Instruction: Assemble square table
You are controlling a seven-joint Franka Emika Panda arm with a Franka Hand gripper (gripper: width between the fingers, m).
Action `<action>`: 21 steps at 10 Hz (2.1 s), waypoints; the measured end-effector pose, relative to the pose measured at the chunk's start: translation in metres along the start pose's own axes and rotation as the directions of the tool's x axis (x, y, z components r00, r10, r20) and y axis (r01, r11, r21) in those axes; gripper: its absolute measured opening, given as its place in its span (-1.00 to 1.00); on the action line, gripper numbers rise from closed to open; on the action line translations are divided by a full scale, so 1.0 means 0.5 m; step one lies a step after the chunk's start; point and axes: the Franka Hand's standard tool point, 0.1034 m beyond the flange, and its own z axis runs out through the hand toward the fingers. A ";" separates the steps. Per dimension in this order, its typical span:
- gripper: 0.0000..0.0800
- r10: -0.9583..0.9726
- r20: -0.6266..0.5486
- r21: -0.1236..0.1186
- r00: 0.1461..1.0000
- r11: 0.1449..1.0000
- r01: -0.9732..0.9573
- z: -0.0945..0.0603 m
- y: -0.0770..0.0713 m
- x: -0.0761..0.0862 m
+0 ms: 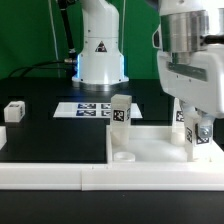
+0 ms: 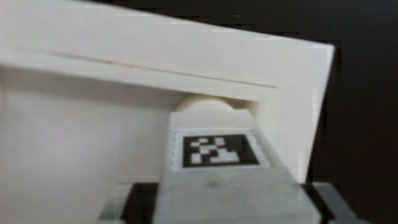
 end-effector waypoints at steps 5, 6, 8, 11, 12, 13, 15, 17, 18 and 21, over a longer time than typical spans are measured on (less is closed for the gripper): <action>0.53 -0.283 0.003 0.012 0.959 0.959 0.283 -0.004 -0.007 -0.001; 0.53 -0.446 -0.011 0.008 0.895 0.895 0.446 -0.008 -0.010 -0.016; 0.62 -0.563 -0.014 0.002 0.826 0.826 0.563 -0.006 -0.007 -0.024; 0.62 -0.814 -0.007 -0.041 0.581 0.581 0.813 -0.006 -0.007 -0.015; 0.62 -0.896 -0.013 -0.052 0.444 0.444 0.894 -0.006 -0.018 -0.012; 0.62 -0.951 -0.019 -0.056 0.310 0.310 0.949 -0.001 -0.019 -0.006; 0.55 -0.946 -0.027 -0.052 0.322 0.323 0.945 0.002 -0.018 -0.005; 0.09 -0.936 -0.028 -0.049 0.352 0.353 0.934 0.002 -0.018 -0.006; -0.26 -0.897 -0.028 -0.043 0.441 0.442 0.896 0.003 -0.015 -0.007; -0.26 -0.737 -0.031 -0.026 0.675 0.675 0.737 0.003 -0.013 0.005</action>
Offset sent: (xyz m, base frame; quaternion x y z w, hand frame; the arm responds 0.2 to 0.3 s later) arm 0.0017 0.0016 0.0036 0.0370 -0.0274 -0.0473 0.9978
